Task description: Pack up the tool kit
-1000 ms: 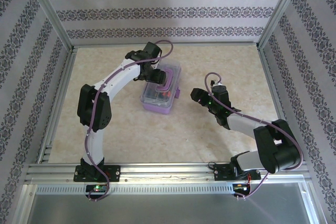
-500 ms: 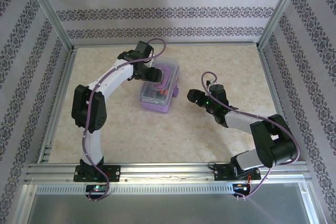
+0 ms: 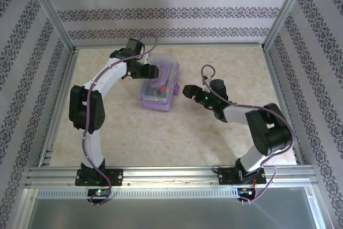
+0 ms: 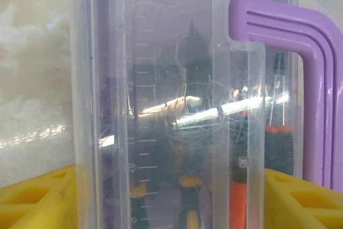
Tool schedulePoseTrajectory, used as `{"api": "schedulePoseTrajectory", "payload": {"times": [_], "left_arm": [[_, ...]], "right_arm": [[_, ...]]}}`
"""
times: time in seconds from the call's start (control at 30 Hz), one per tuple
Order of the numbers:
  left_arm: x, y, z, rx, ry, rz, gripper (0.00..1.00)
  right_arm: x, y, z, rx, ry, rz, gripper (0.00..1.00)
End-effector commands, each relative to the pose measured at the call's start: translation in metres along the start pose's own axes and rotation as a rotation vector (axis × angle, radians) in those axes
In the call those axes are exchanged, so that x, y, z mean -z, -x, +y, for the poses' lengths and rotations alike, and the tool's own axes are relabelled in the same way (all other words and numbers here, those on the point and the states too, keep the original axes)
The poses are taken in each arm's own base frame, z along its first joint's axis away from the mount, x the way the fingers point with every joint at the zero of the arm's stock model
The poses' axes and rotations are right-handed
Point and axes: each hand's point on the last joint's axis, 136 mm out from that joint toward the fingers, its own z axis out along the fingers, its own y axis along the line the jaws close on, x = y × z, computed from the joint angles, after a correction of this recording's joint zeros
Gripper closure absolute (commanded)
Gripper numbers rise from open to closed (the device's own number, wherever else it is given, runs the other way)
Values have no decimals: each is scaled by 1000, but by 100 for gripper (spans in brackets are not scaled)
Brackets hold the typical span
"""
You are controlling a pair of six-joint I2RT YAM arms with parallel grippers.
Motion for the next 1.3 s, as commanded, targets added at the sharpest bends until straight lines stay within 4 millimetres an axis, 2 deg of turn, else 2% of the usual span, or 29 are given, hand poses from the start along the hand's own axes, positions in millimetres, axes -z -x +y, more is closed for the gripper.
{"api": "schedulePoseTrajectory", "payload": {"times": [0.0, 0.13, 0.3, 0.43, 0.83, 1.1, 1.27], "left_arm": [[-35, -39, 56, 34, 159, 145, 43], [-41, -43, 61, 30, 169, 163, 43], [-49, -46, 62, 102, 84, 189, 44], [-48, -45, 62, 112, 69, 188, 44], [-47, -43, 62, 118, 60, 184, 46], [-43, -40, 58, 117, 48, 172, 47], [-42, -39, 58, 116, 49, 169, 47]], "right_arm": [[-13, 3, 22, -27, 106, 21, 23], [-24, 3, 19, -69, 122, 42, 23], [-34, 7, 14, -111, 147, 30, 21], [-41, 12, 8, -144, 158, 29, 20], [-70, 18, 19, -228, 273, 73, 20], [-74, 19, 22, -255, 289, 84, 21], [-67, 25, 35, -258, 334, 71, 24]]}}
